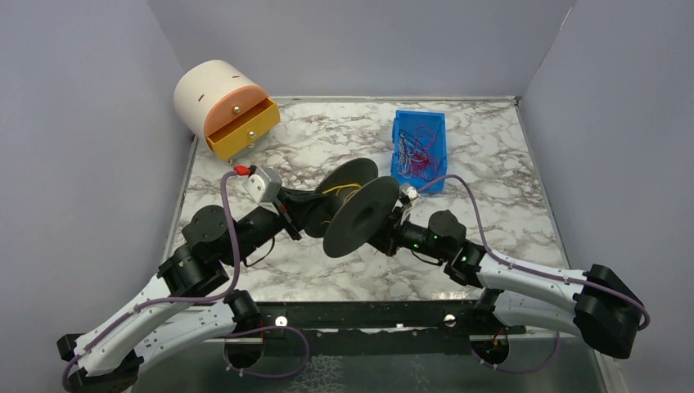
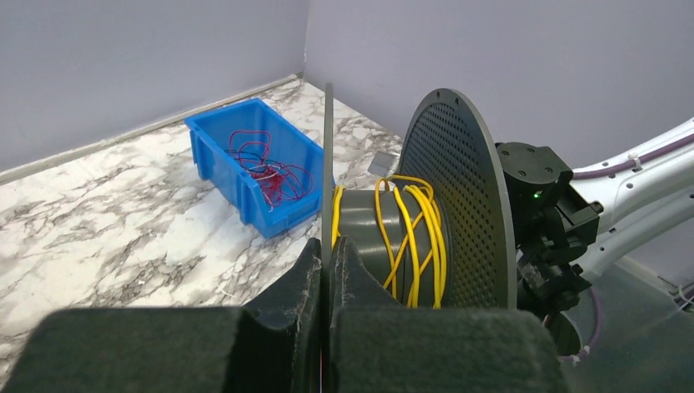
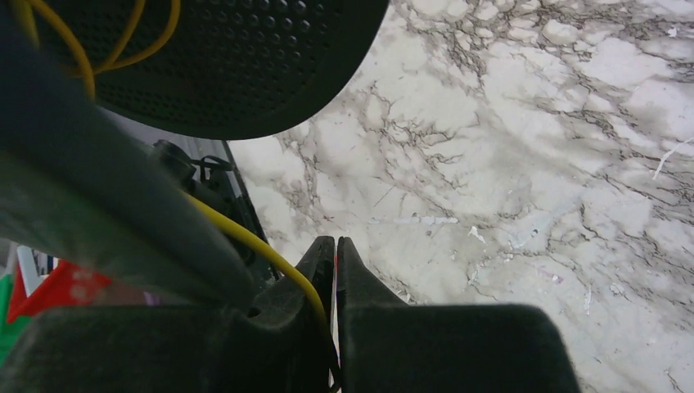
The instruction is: Wrap the cables
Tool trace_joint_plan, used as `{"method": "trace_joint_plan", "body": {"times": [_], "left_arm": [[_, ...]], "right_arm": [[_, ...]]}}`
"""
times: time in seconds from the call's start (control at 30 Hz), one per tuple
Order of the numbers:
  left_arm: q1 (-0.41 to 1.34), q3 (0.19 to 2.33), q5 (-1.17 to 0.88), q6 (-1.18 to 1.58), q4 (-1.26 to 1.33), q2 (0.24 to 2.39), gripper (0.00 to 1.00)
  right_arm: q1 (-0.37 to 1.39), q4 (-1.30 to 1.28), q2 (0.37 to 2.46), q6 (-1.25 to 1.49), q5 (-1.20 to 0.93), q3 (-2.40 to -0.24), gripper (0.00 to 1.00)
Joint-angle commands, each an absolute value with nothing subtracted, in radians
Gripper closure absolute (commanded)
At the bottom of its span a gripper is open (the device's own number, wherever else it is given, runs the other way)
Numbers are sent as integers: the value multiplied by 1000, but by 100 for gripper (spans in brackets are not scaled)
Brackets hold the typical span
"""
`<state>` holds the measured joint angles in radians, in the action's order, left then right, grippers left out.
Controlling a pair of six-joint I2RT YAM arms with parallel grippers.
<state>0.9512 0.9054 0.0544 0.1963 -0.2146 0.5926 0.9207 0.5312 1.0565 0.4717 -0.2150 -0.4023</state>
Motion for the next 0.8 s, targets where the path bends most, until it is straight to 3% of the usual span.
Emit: {"method": "trace_joint_plan", "body": {"times": [0.0,0.3,0.77], "left_arm": [[957,944,40,235,-44,589,100],[957,968,57,212,-50,566,100],[957,982,81,194,-48,550,100]], "right_arm": [[928,574,993,461,-191,-381,89],[928,461,843,437,-87,-368,78],[928,266,702,394,-58,-400,51]]}}
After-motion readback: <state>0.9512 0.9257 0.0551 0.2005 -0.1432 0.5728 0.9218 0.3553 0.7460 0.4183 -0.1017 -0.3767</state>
